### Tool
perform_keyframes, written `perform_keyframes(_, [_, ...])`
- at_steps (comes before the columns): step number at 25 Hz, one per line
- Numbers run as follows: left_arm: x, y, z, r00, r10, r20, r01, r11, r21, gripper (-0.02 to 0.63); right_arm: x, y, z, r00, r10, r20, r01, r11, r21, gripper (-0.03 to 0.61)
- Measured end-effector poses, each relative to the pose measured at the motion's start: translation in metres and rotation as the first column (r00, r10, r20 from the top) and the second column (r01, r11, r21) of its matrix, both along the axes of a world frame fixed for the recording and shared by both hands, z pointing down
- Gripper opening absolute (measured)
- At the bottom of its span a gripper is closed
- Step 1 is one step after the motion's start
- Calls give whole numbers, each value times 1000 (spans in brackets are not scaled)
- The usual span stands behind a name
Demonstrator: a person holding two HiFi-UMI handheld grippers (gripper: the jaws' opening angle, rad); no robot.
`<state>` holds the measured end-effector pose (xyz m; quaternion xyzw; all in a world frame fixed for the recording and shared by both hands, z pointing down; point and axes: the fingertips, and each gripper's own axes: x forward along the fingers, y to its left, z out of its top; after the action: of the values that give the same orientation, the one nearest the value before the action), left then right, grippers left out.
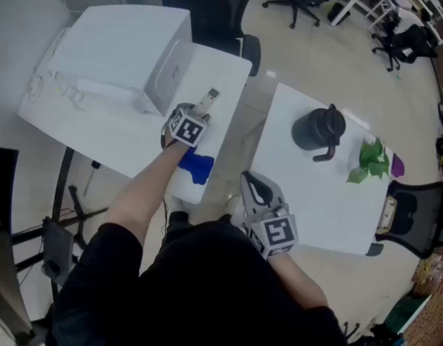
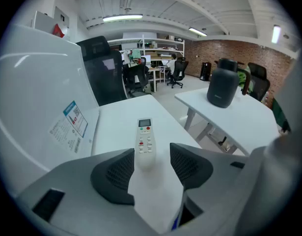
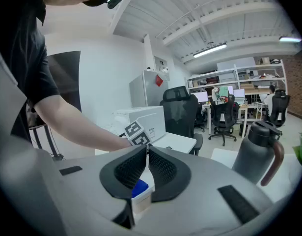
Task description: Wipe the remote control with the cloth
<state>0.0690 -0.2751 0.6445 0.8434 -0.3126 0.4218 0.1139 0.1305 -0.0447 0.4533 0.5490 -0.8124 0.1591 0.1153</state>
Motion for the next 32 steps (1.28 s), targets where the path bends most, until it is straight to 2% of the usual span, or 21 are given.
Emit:
perform_keyframes(9, [10,-37,39,995,-68,74,74,994,-79,232,19,-6,13,999,21,24,-21,1000,-8,23])
perform_keyframes(13, [13,-36,43,996,-77,36,81,988,-129,231,17,-7,17,999,19,33,-19,1000,-20,23])
perform_keyframes(15, [10,-38,42,996,-78,45,83,987,-135,201,17,-8,17,999,13,34,-13,1000,-14,23])
perform_keyframes(18, [6,-37,40,996,-70,56,77,988,-132,198,15,-7,15,999,6,32,-6,1000,-6,23])
perform_keyframes(20, [9,-36,31,998,-59,32,61,993,-97,198,15,-7,14,1000,6,28,-6,1000,-3,23])
perform_keyframes(24, [20,-25,-6,999,6,-49,-4,999,41,196,14,-10,15,1000,3,23,-3,1000,-6,23])
perform_keyframes(28, [20,3,-58,991,71,-110,-51,982,179,196,3,-17,29,999,-42,-9,41,999,-21,23])
perform_keyframes(32, [-1,50,-105,981,121,-152,-80,964,254,196,-25,-27,60,991,-124,-44,118,987,-106,25])
